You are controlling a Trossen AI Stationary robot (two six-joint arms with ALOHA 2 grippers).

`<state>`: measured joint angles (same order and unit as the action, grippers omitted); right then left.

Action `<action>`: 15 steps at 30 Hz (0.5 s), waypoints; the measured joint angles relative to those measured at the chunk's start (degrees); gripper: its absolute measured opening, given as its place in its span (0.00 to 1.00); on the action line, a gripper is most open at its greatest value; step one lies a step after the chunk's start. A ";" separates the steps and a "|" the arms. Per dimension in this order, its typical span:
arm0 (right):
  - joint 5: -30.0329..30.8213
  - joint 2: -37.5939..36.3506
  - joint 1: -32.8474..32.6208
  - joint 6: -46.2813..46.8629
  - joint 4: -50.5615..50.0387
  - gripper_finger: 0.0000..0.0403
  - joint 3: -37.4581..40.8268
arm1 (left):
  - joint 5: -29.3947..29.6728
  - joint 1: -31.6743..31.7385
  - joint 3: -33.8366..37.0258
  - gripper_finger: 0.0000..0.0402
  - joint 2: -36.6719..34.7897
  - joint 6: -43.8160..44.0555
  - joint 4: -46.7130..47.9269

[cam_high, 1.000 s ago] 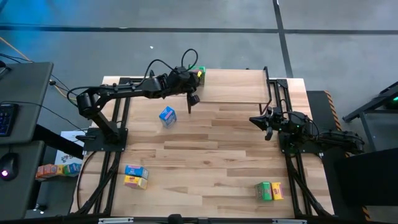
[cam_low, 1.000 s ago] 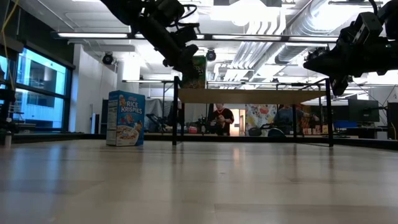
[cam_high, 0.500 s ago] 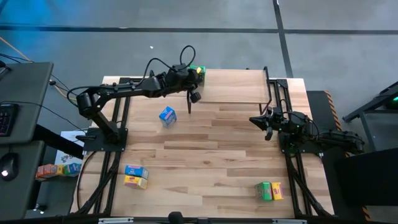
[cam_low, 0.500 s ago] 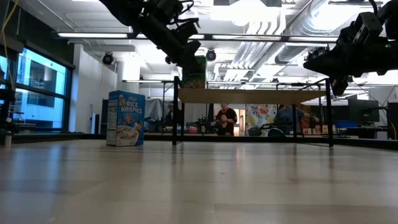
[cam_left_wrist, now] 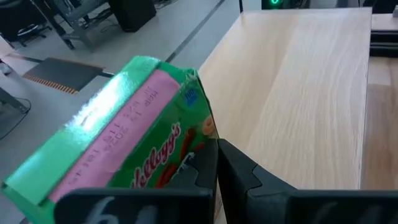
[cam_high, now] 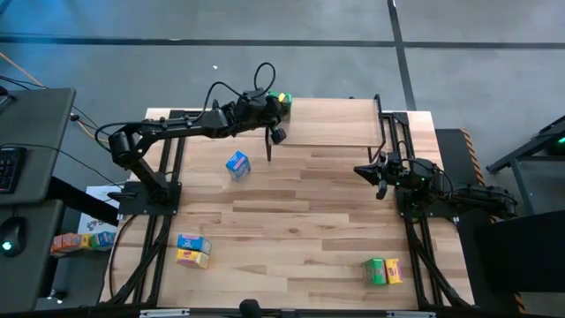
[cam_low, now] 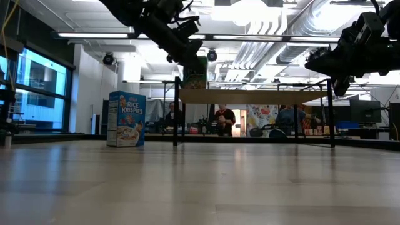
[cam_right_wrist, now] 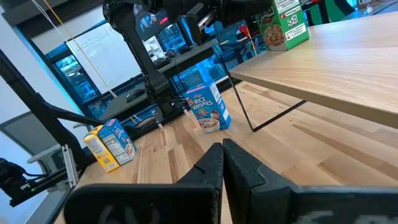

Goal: Stack cereal on shelf
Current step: Put the top green cereal box on the shelf

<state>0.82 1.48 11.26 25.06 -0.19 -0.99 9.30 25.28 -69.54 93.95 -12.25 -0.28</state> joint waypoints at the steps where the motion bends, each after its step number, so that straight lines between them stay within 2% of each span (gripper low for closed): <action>1: 0.00 0.01 0.00 0.00 -0.01 0.00 0.02 | 0.00 0.00 0.00 0.00 0.00 0.00 -0.15; 15: 0.00 0.01 0.00 -0.01 0.01 0.00 0.00 | 0.04 0.91 0.00 0.00 -0.03 0.22 0.32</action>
<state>0.82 1.49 11.27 25.04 -0.19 -0.99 9.34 26.18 -69.54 93.92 -12.03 0.04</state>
